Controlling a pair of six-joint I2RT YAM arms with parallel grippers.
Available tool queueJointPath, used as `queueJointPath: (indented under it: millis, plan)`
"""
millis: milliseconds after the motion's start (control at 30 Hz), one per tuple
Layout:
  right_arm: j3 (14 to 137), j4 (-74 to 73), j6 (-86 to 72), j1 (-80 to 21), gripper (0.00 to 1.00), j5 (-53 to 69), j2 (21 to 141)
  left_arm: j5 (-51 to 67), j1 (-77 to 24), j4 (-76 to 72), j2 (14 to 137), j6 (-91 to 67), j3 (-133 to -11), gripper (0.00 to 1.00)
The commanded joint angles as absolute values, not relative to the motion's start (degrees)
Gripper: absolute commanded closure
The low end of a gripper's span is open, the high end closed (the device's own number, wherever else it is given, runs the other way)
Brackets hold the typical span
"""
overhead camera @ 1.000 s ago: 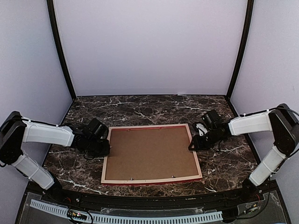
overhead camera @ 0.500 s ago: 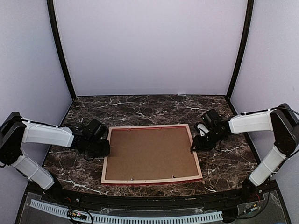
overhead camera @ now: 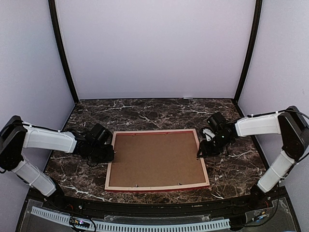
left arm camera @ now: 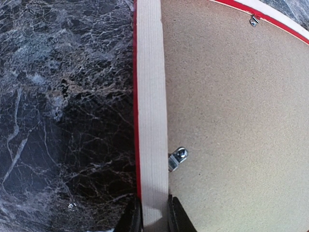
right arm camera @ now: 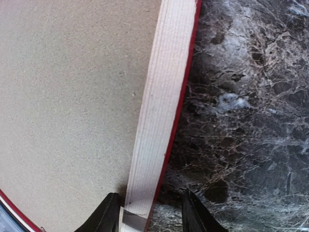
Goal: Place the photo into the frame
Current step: Press the fastener onto the backboard.
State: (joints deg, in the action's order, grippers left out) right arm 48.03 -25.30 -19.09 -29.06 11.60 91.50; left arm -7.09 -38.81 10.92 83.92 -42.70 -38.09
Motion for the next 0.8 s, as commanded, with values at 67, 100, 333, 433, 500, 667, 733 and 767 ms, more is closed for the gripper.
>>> queueJointPath:
  millis: [67, 100, 333, 433, 500, 667, 733, 767]
  plan:
    - [47.2, -24.19, -19.01, -29.36, 0.53, 15.81, 91.26, -5.23, -39.28, 14.23, 85.17, -43.32, -36.11, 0.85]
    - [47.2, -24.38, -18.99, -29.38, 0.52, 15.49, 90.97, -5.29, -39.26, 14.28, 85.08, -43.33, -36.07, 0.85]
    - [46.96, -25.18, -19.25, -29.0, 0.5, 13.6, 88.77, -5.28, -39.25, 14.11, 85.08, -43.31, -35.87, 0.85]
    - [46.87, -25.48, -19.02, -29.0, 0.49, 13.69, 87.49, -5.32, -39.24, 14.13, 85.11, -43.18, -35.86, 0.85]
    - [46.45, -25.75, -18.77, -29.0, 0.47, 13.7, 86.55, -5.34, -39.28, 14.14, 85.08, -43.16, -35.9, 0.85]
    - [45.14, -26.38, -18.37, -29.3, 0.46, 12.59, 86.45, -5.19, -39.27, 13.93, 85.16, -43.23, -35.86, 0.85]
    - [44.77, -26.43, -18.37, -29.79, 0.46, 11.84, 86.84, -5.19, -39.28, 14.03, 85.13, -43.2, -35.9, 0.85]
    - [44.74, -26.51, -18.44, -30.06, 0.46, 11.57, 87.01, -5.19, -39.24, 14.06, 85.11, -43.14, -35.98, 0.85]
